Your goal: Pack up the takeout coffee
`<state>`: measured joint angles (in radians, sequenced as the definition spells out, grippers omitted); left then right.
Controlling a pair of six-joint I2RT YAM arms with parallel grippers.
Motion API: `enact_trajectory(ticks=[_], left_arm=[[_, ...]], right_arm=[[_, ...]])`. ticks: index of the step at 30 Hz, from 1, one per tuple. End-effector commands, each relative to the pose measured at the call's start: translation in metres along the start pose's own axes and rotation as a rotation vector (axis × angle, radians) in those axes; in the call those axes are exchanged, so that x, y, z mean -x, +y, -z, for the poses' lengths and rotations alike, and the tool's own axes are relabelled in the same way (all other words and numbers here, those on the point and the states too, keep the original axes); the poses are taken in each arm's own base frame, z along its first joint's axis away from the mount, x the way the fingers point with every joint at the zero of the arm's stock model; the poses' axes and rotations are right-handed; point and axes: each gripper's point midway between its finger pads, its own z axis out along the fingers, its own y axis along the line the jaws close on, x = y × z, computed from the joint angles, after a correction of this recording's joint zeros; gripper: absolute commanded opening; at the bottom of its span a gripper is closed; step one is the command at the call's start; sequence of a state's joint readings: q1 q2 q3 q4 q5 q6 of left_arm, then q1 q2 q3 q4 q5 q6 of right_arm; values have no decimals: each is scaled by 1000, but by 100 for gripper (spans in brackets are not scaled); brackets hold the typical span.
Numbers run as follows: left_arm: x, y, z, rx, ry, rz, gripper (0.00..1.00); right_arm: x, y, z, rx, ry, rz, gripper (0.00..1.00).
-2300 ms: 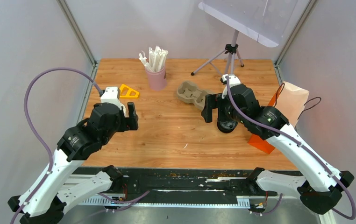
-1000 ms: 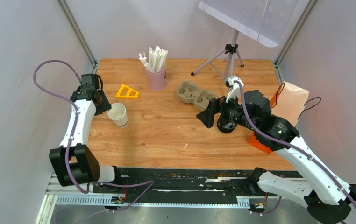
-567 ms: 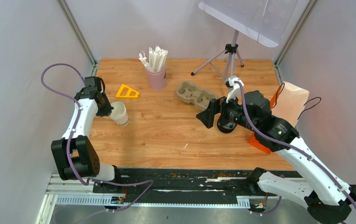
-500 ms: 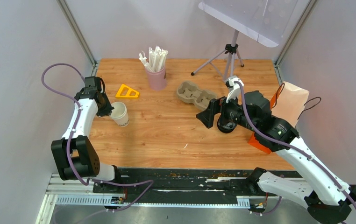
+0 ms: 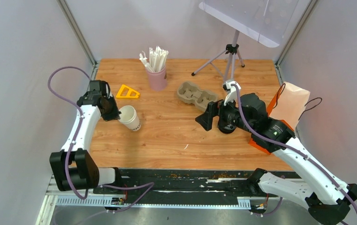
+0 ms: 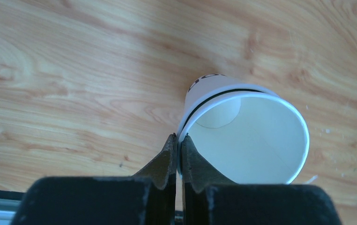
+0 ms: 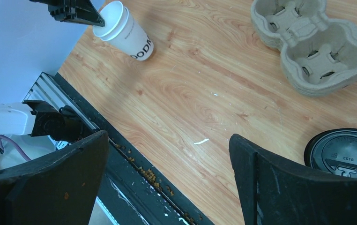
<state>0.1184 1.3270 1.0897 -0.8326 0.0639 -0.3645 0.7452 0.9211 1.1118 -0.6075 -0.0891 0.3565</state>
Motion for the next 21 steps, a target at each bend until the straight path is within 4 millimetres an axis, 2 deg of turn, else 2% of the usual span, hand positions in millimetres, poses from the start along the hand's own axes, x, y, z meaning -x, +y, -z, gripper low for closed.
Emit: enact_trajectory(ticks=[1, 5, 12, 17, 21], left_arm=[[-26, -31, 24, -67, -14, -97, 2], [-48, -45, 31, -81, -23, -166, 3], [-84, -53, 22, -117, 6, -198, 6], [-93, -57, 19, -82, 8, -271, 9], [-91, -65, 28, -98, -4, -289, 23]], right_arm=[[4, 8, -3, 40, -23, -18, 100], [-1, 8, -5, 41, -5, -32, 100], [-8, 8, -7, 48, 17, -49, 99], [-14, 6, -7, 43, 25, -66, 99], [-19, 4, -9, 30, 43, -79, 99]])
